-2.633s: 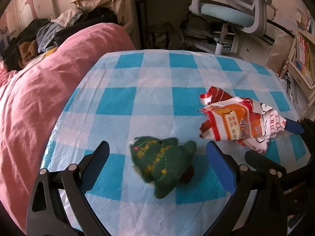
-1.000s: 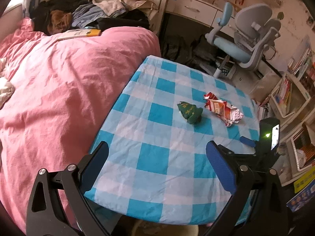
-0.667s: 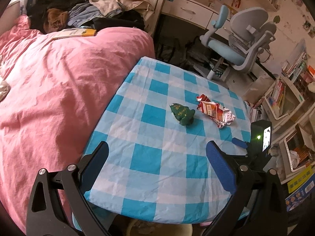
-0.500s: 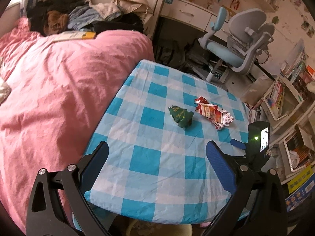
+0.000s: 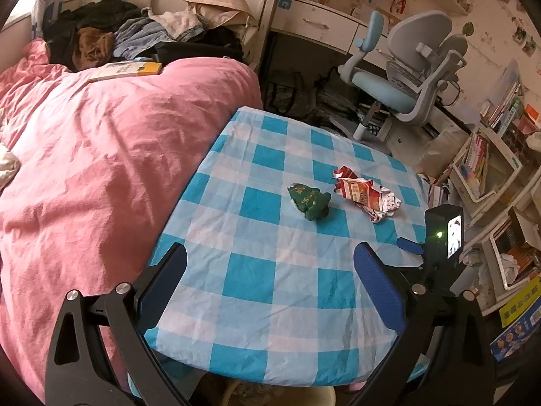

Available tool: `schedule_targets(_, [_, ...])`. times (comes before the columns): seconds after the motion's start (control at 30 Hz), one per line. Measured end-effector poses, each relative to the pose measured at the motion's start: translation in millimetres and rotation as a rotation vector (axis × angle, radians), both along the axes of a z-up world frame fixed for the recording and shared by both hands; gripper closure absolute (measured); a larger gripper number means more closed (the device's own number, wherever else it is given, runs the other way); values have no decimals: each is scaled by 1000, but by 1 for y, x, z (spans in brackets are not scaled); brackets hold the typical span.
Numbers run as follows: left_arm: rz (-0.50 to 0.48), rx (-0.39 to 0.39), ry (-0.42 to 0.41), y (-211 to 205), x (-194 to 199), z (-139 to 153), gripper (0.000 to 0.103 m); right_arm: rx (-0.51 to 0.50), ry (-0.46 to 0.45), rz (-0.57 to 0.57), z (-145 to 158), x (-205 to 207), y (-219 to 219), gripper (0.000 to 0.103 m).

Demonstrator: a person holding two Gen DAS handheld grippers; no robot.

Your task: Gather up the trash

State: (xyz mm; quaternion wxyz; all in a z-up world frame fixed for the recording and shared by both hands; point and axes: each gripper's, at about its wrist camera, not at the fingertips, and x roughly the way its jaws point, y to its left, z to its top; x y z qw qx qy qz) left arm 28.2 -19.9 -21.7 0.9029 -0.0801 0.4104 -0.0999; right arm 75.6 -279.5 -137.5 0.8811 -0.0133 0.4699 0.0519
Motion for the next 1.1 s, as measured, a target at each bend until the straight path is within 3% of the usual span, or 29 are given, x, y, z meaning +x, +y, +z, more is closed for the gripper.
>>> schedule_targets(0.67, [3, 139, 11, -19, 8, -14, 8, 0, 0, 0, 0, 0, 0, 6])
schedule_targets(1.1, [-15, 168, 50, -32, 19, -26, 7, 0, 0, 0, 0, 0, -1, 6])
